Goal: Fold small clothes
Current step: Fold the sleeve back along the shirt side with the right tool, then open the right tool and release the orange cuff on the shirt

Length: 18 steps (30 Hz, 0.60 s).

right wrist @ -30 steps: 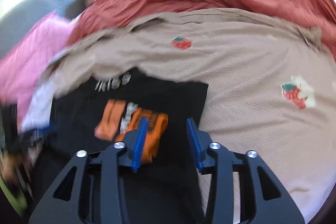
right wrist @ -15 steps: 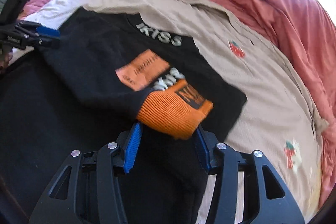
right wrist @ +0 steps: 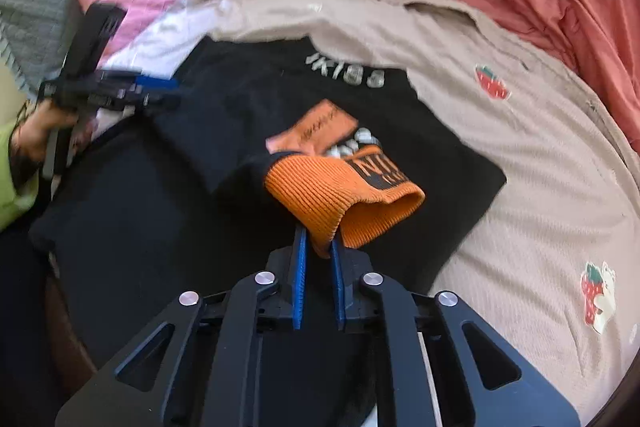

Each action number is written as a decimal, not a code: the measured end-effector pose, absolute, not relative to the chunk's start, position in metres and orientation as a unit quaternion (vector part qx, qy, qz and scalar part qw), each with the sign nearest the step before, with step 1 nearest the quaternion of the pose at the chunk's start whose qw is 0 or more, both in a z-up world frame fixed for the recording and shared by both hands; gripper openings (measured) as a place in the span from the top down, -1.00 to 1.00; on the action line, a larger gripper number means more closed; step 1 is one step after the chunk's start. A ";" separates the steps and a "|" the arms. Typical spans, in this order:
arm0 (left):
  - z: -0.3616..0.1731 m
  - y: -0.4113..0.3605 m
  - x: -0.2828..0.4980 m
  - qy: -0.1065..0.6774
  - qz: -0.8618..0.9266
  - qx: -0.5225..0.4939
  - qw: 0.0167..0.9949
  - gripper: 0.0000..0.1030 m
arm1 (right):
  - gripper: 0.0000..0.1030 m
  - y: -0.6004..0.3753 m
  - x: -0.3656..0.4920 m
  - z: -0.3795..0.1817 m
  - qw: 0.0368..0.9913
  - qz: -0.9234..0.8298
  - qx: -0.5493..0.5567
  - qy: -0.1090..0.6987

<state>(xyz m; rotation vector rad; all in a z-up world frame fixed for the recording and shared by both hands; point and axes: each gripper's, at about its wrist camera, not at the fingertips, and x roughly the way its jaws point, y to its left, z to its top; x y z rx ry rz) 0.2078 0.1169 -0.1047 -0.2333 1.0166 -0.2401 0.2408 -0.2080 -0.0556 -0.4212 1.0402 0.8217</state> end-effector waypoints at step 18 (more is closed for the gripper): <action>-0.104 0.118 0.207 0.483 -0.113 -0.116 0.860 -0.31 | 0.23 -0.240 0.257 -0.062 0.816 0.250 0.033 0.520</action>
